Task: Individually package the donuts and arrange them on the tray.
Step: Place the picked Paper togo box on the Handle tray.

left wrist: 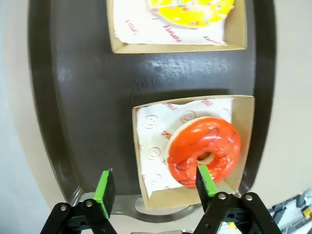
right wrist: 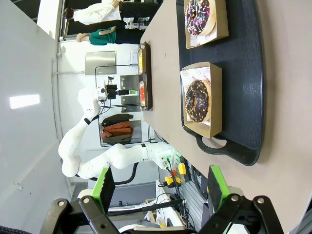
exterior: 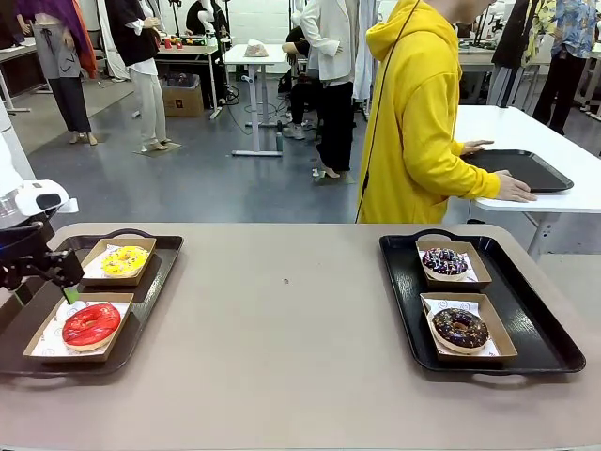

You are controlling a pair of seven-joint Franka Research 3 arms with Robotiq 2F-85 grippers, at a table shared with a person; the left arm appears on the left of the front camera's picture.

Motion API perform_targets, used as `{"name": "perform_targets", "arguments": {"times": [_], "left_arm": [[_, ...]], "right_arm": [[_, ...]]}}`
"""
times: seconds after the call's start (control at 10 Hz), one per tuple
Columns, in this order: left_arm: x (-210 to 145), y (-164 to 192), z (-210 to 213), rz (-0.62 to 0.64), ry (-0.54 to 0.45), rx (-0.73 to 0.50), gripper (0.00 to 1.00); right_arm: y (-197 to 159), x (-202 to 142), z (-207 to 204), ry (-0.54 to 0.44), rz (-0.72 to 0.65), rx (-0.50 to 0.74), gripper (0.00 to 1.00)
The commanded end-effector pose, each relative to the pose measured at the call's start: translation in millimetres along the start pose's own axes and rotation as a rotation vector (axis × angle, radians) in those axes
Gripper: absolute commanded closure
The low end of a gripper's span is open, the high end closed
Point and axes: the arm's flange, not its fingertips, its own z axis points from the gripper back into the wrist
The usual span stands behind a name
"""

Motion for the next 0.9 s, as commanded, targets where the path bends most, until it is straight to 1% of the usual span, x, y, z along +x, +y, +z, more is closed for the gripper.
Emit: {"name": "perform_targets", "arguments": {"times": [0.0, 0.1, 0.2, 0.4, 0.6, 0.8], "left_arm": [[4, 14, 23, -0.094, 0.022, -0.212, 0.04], [8, 29, 41, -0.131, 0.000, -0.359, 0.04], [11, 53, 61, -0.132, -0.027, -0.525, 0.04], [13, 103, 82, -0.109, -0.111, -0.771, 0.04], [6, 153, 82, -0.008, -0.206, -0.949, 0.04], [-8, 190, 66, 0.082, -0.248, -1.031, 0.04]], "right_arm": [[1, -2, 1, 0.007, -0.016, -0.006, 0.00], [1, -2, 1, 0.007, -0.016, -0.006, 0.00], [1, -2, 1, 0.007, -0.016, -0.006, 0.00], [1, -2, 1, 0.007, -0.016, -0.006, 0.00], [1, -2, 1, 0.007, -0.016, -0.006, 0.00], [1, -2, 1, 0.007, -0.016, -0.006, 0.00]]}}
